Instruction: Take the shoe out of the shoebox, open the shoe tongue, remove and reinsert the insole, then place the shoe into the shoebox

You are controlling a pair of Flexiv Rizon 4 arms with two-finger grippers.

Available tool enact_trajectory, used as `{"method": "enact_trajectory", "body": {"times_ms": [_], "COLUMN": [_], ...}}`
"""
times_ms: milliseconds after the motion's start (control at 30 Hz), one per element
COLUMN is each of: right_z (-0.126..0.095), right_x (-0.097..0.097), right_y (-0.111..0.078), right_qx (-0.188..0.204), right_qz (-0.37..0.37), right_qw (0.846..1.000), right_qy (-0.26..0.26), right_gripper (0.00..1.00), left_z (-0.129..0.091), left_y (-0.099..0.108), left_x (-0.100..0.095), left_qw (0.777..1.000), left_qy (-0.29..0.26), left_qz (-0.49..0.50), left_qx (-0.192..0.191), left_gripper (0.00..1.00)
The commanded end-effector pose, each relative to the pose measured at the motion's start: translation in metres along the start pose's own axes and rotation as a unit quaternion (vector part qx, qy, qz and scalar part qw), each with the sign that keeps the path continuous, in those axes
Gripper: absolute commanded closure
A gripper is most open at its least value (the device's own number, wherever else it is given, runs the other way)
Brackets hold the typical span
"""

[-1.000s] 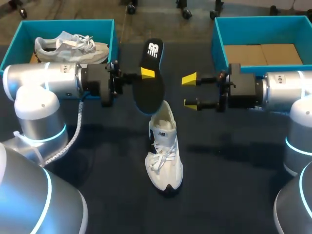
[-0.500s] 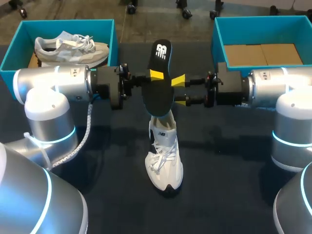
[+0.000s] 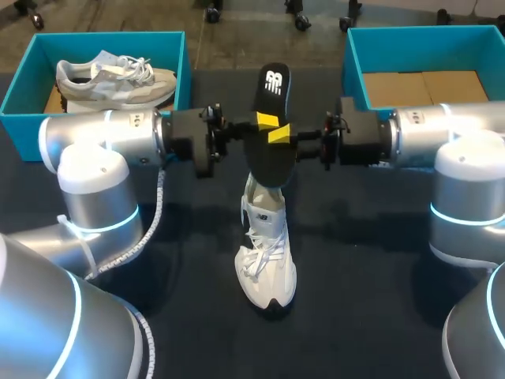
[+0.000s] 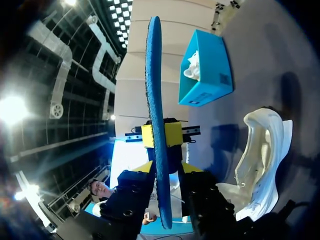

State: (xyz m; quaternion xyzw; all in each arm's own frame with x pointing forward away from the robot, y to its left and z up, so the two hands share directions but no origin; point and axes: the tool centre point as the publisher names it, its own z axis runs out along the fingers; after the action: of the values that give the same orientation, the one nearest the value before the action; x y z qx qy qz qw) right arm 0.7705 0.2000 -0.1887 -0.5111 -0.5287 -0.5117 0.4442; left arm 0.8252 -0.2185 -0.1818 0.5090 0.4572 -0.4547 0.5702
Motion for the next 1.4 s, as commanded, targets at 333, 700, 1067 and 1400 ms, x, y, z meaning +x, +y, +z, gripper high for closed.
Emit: {"method": "enact_trajectory", "body": {"times_ms": [333, 700, 1067, 1400], "right_z": [0.005, 0.003, -0.003, -0.002], "right_x": [-0.002, -0.006, -0.007, -0.004], "right_y": [0.001, 0.009, 0.019, 0.027], "right_qx": [0.002, -0.002, -0.031, -0.043], "right_qz": [-0.002, -0.072, -0.154, -0.263], "right_qw": [1.0, 0.997, 0.987, 0.964], "right_qy": [0.005, 0.002, -0.011, 0.013], "right_gripper": [1.0, 1.0, 1.0, 1.0], "left_z": [0.004, -0.021, -0.062, -0.083], "left_y": [-0.003, 0.002, 0.01, 0.003], "left_x": [0.0, -0.008, -0.004, 0.013], "left_qw": [1.0, 0.998, 0.983, 0.94], "left_qy": [-0.007, 0.013, 0.056, 0.105], "left_qz": [-0.002, -0.064, -0.164, -0.312], "left_qx": [-0.008, -0.02, -0.063, -0.09], "left_gripper": [1.0, 0.0, 0.0, 0.0]}}
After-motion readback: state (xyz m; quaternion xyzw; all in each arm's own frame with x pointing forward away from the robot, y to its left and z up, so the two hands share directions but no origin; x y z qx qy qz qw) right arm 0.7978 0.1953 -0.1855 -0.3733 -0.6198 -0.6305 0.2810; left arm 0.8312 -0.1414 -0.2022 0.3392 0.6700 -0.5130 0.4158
